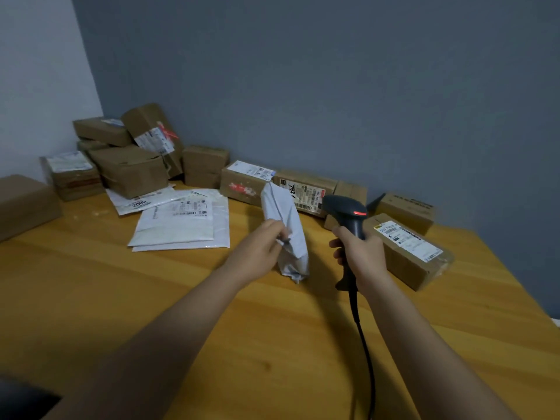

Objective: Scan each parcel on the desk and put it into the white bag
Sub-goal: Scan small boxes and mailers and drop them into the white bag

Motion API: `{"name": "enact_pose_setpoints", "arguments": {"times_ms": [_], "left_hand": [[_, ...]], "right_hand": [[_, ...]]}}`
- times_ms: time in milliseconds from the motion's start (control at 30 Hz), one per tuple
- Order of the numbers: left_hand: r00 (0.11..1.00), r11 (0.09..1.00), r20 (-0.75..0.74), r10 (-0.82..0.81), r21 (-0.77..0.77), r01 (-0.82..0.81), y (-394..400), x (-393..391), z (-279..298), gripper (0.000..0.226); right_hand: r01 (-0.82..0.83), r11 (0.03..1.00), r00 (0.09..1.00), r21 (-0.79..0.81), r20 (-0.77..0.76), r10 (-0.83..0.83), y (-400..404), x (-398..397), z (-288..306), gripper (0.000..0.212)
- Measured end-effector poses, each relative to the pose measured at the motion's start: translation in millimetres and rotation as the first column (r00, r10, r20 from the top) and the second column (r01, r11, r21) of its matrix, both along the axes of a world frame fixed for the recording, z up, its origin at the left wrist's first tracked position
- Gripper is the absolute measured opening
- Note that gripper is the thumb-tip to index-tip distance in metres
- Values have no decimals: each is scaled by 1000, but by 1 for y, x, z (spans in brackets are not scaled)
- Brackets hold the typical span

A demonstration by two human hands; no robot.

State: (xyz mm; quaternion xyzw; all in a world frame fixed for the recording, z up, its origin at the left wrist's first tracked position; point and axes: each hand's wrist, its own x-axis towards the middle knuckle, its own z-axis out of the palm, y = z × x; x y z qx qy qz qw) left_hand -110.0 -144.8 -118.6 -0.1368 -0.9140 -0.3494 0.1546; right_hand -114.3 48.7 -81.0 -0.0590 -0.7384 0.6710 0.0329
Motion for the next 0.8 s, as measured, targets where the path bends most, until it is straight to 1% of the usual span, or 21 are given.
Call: {"name": "enact_pose_setpoints", "arguments": {"times_ms": [67,167,233,267,367,433,467,500,567,600,667,700,800], "left_hand": [[997,986,76,-21,165,8,-10,22,-6,16],[987,926,155,-29,376,-32,-25,58,-9,22],[978,898,206,-29,436,-65,-34,84,-11,23],[972,900,232,-29,429,-76,-40,98,-12,24],[963,938,268,-4,334,-89,-60,137,-14,38],[959,967,272,81,210,-141,-77,156,-14,35],[951,965,269,152,170,-202,-84,164,-14,32],[936,945,272,225,174,-278,-88,171,-13,33],[887,876,294,356,227,-426,-87,180,-13,36],[856,844,291,426,214,-493,-82,185,-12,33],[807,808,234,541,122,-577,-67,191,-9,24],[800,809,207,563,59,-585,-56,193,-8,31],[773,803,221,595,-204,-560,-23,189,0,90]], "right_hand": [[1,1000,1000,-17,23,-1,6,16,2,12],[-21,999,998,-26,62,22,9,40,3,15],[-48,998,996,-29,74,50,7,55,2,13],[-62,998,995,-31,75,64,5,62,2,12],[-99,995,992,-32,79,101,-2,81,-2,12],[-137,990,987,-29,82,139,-8,94,-5,14],[-159,987,984,-21,83,160,-11,100,-7,14],[-178,984,981,-10,82,178,-14,106,-10,15],[-215,977,974,5,70,214,-19,119,-13,15],[-228,974,972,9,63,227,-22,124,-14,15],[-235,972,971,16,46,234,-26,131,-13,14],[-231,973,972,18,40,230,-28,134,-12,14],[-205,979,979,20,24,205,-32,140,-6,15]]}}
